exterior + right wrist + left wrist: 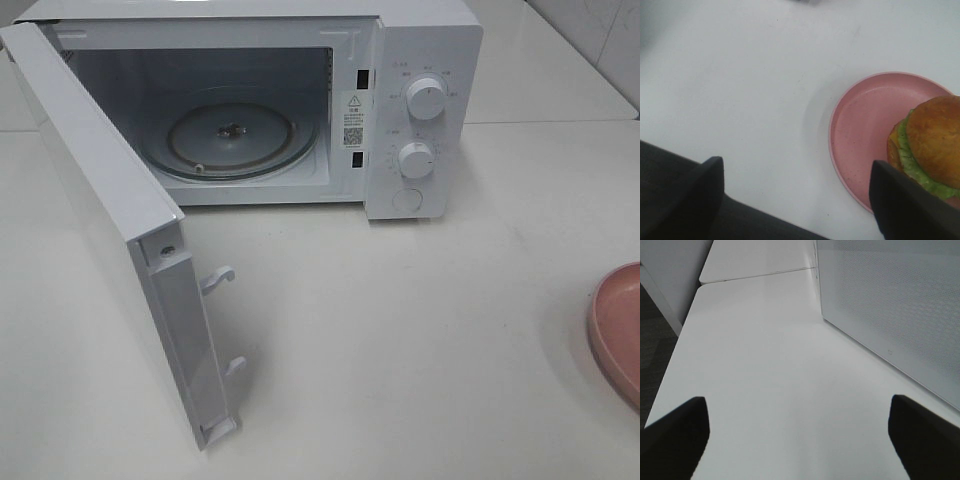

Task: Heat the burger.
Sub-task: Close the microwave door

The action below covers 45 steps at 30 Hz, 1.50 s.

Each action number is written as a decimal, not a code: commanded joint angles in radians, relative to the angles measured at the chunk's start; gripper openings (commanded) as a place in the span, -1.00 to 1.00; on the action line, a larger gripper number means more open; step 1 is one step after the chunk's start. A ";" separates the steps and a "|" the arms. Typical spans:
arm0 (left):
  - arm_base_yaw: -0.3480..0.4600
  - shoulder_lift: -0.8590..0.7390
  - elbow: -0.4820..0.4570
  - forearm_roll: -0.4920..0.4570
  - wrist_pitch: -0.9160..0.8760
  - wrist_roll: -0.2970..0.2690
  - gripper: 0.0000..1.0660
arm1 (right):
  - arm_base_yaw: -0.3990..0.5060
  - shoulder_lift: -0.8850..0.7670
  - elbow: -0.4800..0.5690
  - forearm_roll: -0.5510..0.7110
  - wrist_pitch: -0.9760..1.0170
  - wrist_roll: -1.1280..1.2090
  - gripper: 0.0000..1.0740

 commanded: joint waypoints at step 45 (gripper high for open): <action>0.002 -0.017 0.003 -0.003 -0.003 -0.007 0.68 | -0.429 -0.315 0.004 0.072 -0.015 -0.080 0.41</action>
